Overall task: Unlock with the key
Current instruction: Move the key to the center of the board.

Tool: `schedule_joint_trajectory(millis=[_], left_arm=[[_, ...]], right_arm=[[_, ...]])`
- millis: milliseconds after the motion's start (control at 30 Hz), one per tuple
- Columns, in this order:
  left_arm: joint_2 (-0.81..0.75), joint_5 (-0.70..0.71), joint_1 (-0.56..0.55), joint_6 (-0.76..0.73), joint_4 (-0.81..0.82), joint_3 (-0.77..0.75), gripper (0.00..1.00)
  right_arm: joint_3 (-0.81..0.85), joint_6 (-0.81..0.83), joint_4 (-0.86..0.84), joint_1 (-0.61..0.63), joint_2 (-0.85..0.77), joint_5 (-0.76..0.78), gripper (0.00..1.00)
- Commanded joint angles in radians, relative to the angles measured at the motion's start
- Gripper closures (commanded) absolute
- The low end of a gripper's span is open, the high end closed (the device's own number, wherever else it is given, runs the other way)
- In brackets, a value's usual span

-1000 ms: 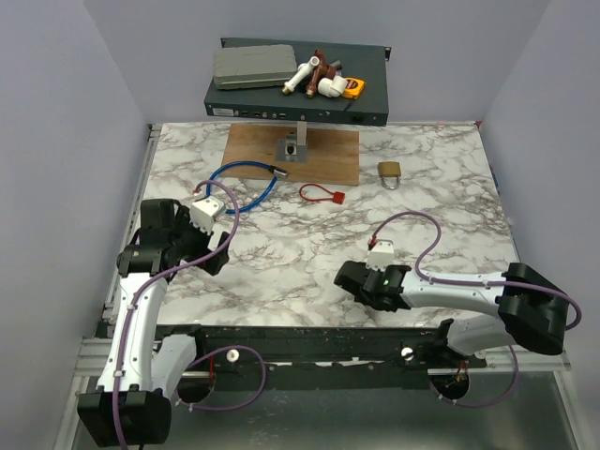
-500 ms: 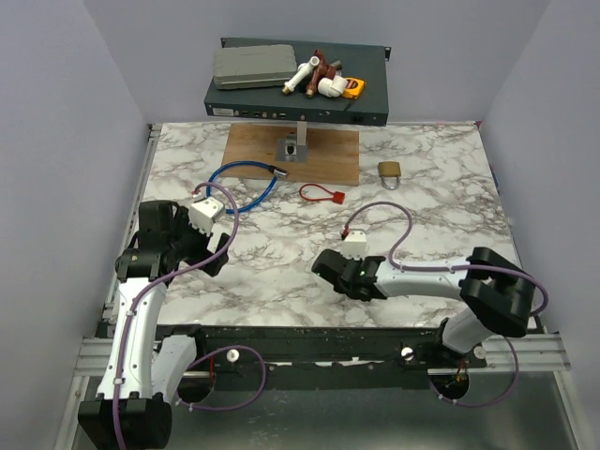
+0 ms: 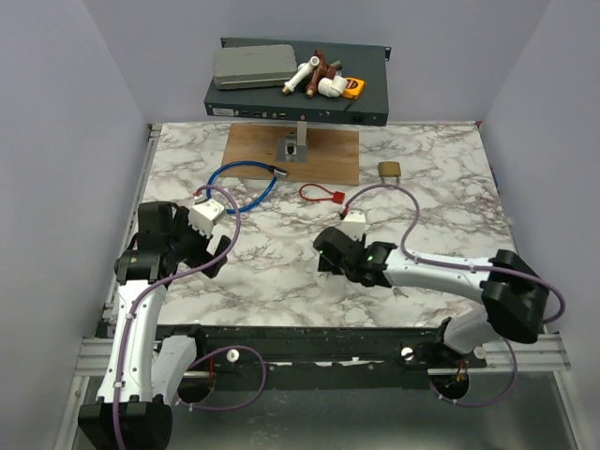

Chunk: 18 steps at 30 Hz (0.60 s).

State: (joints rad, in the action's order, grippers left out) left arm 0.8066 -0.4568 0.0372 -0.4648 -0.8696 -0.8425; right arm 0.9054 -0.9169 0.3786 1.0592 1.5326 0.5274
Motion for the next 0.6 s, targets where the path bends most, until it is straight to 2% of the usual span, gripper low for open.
schedule_joint_trajectory(millis=[0,67,200,400,567], left_arm=[[-0.002,-0.007,0.003,-0.027,-0.035,-0.003,0.02],[0.0,-0.01,0.003,-0.029,-0.035,0.0,0.02],[0.011,-0.01,0.003,-0.024,-0.014,0.007,0.02],[0.079,0.0,0.002,-0.017,-0.005,-0.024,0.01],[0.075,-0.003,0.001,-0.02,0.002,-0.021,0.02]], right_arm=[[-0.078,0.009,0.084,-0.141,-0.12,0.03,0.35],[-0.13,0.021,0.086,-0.224,-0.172,0.024,0.35],[-0.186,0.055,0.086,-0.314,-0.215,0.04,0.36],[-0.212,0.061,0.062,-0.337,-0.157,0.032,0.39],[-0.253,0.064,0.007,-0.337,-0.103,-0.008,0.42]])
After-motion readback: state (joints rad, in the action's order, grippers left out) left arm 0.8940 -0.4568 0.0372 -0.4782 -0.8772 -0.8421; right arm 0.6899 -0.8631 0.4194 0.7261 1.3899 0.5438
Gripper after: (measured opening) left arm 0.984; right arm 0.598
